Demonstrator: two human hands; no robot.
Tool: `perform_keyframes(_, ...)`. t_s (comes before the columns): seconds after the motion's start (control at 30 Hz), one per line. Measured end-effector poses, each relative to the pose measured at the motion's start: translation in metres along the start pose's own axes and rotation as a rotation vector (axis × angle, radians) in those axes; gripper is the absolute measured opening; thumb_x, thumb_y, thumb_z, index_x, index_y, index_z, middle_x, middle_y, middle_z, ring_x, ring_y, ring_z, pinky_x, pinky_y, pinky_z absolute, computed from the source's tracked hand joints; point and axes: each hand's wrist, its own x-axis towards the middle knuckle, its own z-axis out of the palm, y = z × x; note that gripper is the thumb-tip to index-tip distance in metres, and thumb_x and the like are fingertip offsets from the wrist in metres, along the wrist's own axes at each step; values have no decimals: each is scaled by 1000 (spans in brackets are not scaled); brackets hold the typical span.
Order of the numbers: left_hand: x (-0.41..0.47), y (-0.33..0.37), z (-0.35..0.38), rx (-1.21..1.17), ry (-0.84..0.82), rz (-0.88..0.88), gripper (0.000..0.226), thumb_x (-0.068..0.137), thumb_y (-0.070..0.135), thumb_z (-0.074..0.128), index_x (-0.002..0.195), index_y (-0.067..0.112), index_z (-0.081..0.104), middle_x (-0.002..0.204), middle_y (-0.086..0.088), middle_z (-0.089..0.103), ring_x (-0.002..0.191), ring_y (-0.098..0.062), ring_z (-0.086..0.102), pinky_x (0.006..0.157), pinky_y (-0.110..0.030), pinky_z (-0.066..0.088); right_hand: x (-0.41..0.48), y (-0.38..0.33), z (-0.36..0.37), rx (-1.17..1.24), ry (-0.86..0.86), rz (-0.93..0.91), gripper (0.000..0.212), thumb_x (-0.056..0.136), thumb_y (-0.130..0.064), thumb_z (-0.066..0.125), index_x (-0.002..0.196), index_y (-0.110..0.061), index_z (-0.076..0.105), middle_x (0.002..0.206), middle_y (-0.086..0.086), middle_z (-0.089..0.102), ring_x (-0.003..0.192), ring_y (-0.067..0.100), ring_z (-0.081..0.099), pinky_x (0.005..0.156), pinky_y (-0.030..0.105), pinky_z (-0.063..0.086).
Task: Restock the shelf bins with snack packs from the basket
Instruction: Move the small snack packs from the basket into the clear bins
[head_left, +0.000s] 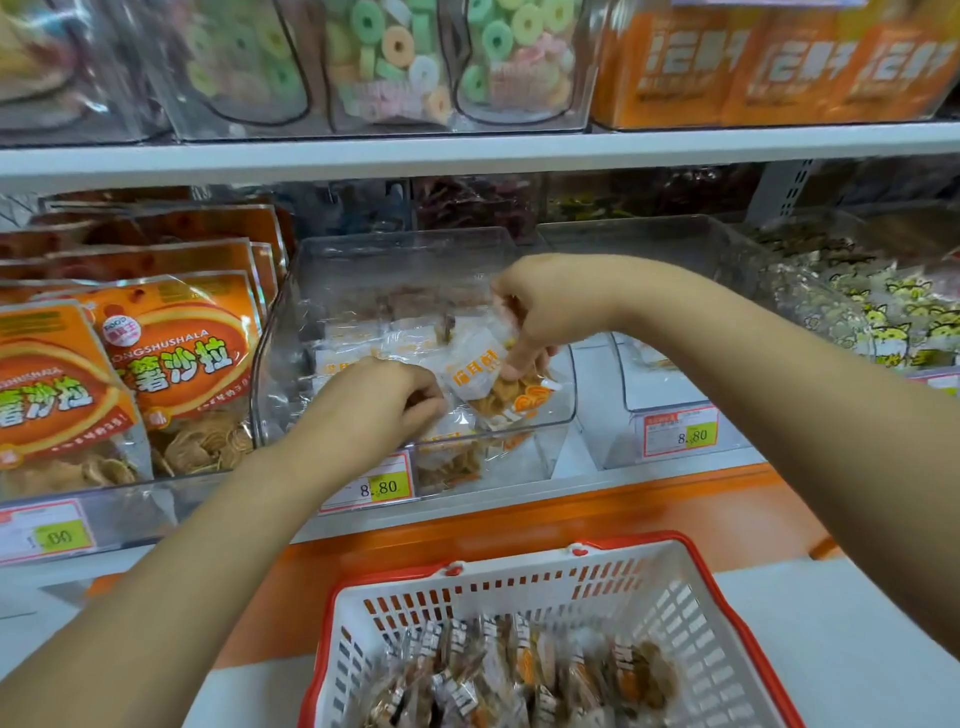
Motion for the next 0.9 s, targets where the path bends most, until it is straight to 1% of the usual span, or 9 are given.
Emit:
perform_keyframes(0.17,-4,-1,-1,73,33,-12,14,92,24,55,85,19,66,81,2,69,78,-19,59,65,-29,47,5,-6,-2,34,-44,-12,41,76,-14,78,106,-15,50,72,4,69,63,17,68,55,23,51)
perform_keyframes(0.37,-4,-7,-4,61,43,-28,12,89,21,58,85,19,68,81,2,69,75,-17,58,64,-27,46,6,1,-6,-143,-21,-28,25,72,-22,81,84,-13,61,69,0,66,64,15,64,53,23,39)
perform_keyframes(0.43,-4,-8,-4,58,39,-24,12,90,23,57,86,19,68,82,1,69,75,-18,59,63,-27,44,6,-3,-3,-329,-44,-42,32,72,-29,81,94,-13,65,87,2,67,81,21,62,62,28,44)
perform_keyframes(0.53,-4,-10,-4,52,31,-18,14,92,28,57,90,20,69,83,2,69,76,-18,60,63,-26,42,9,-11,8,-541,-133,-37,60,77,-30,77,132,-17,54,121,3,62,110,25,56,83,31,44)
perform_keyframes(0.67,-4,-11,-4,47,32,-5,17,93,29,56,88,20,70,83,2,71,76,-18,61,66,-28,47,16,-17,25,-615,-230,-73,52,88,-32,66,136,-17,50,131,1,56,116,24,54,85,32,43)
perform_keyframes(0.7,-4,-12,-3,50,34,-6,17,93,29,56,88,20,70,83,2,71,76,-18,61,67,-29,48,17,-17,25,-559,-249,-78,45,89,-38,64,129,-20,54,126,-2,57,114,24,54,84,31,43)
perform_keyframes(0.77,-4,-12,-3,59,38,-3,18,93,29,56,89,19,70,84,1,71,77,-19,61,67,-29,49,20,-14,26,-450,-241,-128,18,89,-45,61,88,-28,55,89,-9,55,88,22,53,64,24,39)
perform_keyframes(0.8,-5,-12,-3,65,39,-2,18,93,30,56,90,19,70,84,1,71,76,-19,60,67,-29,48,23,-13,28,-441,-237,-143,23,89,-44,61,78,-28,49,76,-11,45,77,19,49,56,22,33)
perform_keyframes(0.9,-5,-11,-5,77,24,-1,19,94,30,55,92,19,70,86,1,71,78,-19,60,69,-30,49,25,-16,31,-514,-225,-139,37,90,-37,62,117,-13,58,74,-11,40,72,16,44,57,25,32)
